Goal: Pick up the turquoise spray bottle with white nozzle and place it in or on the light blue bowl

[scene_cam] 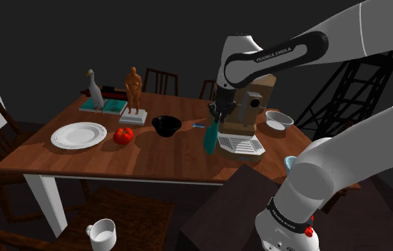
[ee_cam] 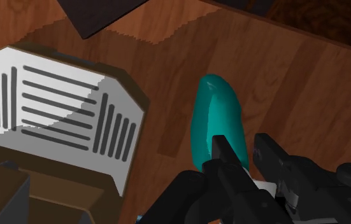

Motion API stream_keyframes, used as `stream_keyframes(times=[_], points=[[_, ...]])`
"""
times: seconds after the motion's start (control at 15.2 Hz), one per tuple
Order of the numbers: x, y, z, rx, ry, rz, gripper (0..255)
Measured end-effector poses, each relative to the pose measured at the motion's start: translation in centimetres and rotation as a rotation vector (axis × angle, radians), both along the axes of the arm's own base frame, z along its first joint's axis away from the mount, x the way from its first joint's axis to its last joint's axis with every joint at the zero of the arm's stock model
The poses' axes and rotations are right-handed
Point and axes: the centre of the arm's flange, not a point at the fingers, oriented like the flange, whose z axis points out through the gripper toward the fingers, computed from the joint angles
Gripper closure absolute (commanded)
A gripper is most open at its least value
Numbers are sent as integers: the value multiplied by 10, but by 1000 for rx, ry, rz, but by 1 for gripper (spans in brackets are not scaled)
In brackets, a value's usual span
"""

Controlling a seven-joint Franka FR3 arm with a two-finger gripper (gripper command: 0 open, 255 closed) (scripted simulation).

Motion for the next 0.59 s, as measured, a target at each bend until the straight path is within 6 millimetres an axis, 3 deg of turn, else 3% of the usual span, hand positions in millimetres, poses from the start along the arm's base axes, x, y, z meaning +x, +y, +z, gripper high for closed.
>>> stream_keyframes(times=[0.59], points=[[0, 1, 48, 0, 0, 0, 255]])
